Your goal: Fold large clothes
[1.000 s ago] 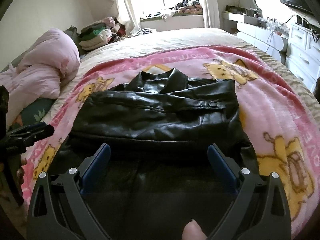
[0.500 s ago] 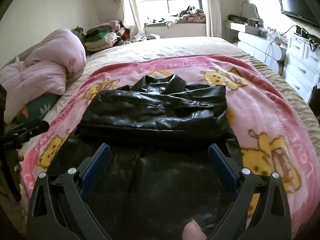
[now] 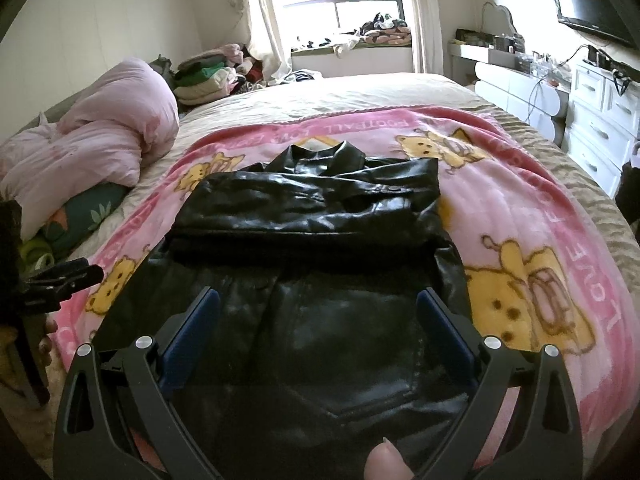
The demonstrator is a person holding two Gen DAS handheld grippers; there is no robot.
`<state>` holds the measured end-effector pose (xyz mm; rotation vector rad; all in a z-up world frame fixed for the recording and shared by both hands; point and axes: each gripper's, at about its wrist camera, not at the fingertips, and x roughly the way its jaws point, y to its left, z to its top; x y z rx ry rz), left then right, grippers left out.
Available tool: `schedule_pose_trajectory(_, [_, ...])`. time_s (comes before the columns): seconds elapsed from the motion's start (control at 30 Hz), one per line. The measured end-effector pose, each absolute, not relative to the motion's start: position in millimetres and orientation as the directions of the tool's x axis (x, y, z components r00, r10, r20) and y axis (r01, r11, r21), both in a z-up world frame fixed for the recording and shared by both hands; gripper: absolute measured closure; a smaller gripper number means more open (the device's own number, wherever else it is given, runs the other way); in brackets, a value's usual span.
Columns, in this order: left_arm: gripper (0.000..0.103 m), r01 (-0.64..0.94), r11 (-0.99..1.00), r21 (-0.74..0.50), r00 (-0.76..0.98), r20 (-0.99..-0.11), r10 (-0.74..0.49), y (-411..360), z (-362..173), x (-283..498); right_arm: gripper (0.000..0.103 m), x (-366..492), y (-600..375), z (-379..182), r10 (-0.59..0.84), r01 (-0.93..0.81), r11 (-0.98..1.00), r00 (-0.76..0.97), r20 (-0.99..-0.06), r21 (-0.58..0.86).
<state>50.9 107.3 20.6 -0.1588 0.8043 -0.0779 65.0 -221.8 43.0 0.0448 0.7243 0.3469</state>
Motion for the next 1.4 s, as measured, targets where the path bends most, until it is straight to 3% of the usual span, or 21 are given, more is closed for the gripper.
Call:
schedule_pose_trajectory(0.77, [0.009,-0.119,0.984,-0.132,0.587,-0.809,-0.038,138.5,-39.4,14.7,0.005,33.7,-257.9,7.5,0.306,-0.275,0.948,0.639,-0.706,0.162])
schedule_pose_trajectory(1.17, [0.009,-0.116,0.972,-0.203,0.549,-0.829,-0.108,140.6,-66.8,-3.5,0.005,15.6,-290.6,-19.4,0.276,-0.247,0.956,0.582,-0.765,0.157])
schedule_pose_trajectory(1.2, [0.011,-0.11,0.975,-0.195,0.558,-0.823,-0.102,138.5,-66.2,-6.0,0.005,14.3,-292.3,-21.6,0.274,-0.245,0.957,0.576,-0.77,0.156])
schedule_pose_trajectory(1.33, [0.038,-0.079,0.97,-0.23,0.562,-0.814,-0.147,132.3,-68.9,-11.7,0.005,9.8,-300.7,-33.9,0.27,-0.241,0.957,0.535,-0.8,0.162])
schedule_pose_trajectory(1.4, [0.04,-0.076,0.968,-0.238,0.561,-0.813,-0.156,131.4,-70.2,-12.3,0.005,8.8,-305.2,-40.2,0.284,-0.241,0.953,0.509,-0.812,0.183])
